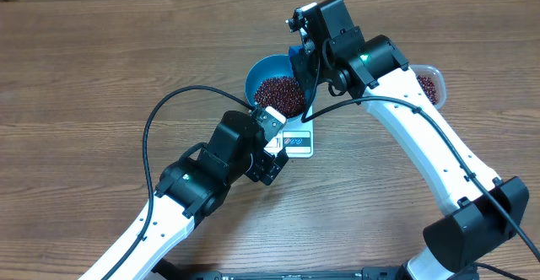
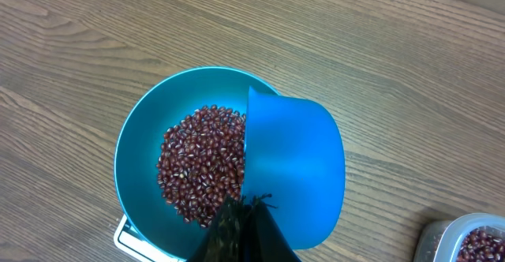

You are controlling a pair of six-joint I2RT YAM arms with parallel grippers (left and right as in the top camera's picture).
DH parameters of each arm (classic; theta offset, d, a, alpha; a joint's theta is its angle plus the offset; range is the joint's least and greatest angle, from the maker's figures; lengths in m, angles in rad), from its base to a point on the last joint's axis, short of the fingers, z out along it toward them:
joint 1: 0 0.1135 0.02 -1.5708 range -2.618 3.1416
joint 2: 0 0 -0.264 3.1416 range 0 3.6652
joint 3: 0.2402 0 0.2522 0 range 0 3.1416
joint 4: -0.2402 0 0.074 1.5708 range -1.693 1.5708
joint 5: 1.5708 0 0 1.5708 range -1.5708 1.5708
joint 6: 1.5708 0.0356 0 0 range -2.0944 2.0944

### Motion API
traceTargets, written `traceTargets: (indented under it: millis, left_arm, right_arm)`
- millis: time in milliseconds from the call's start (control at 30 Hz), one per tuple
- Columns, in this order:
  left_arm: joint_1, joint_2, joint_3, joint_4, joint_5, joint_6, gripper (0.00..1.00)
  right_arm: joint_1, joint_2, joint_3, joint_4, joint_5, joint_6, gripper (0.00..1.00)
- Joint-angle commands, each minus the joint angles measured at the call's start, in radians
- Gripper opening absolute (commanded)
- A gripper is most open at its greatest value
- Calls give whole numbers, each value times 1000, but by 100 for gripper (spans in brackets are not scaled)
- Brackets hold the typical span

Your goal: Scoop item into bowl and weigh 150g on scale

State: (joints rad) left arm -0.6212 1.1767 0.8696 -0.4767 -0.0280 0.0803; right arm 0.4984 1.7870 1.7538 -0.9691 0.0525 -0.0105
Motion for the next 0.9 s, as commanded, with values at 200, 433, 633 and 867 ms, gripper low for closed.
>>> traceTargets:
  millis: [200,433,633,867]
  left_arm:
    - [-1,7,-5,6,-6,-6,99]
    - [-1,7,-5,6,-6,-6,100]
    - [-1,7,-5,6,-6,-6,100]
    - [-1,7,-5,6,-6,-6,100]
  right_arm:
    - [6,-36,37,13,6,6,4]
    - [6,-37,37,18,6,6,4]
    - [18,-37,37,19,25,6,4]
    - [76,-37,37,24,139,2,4]
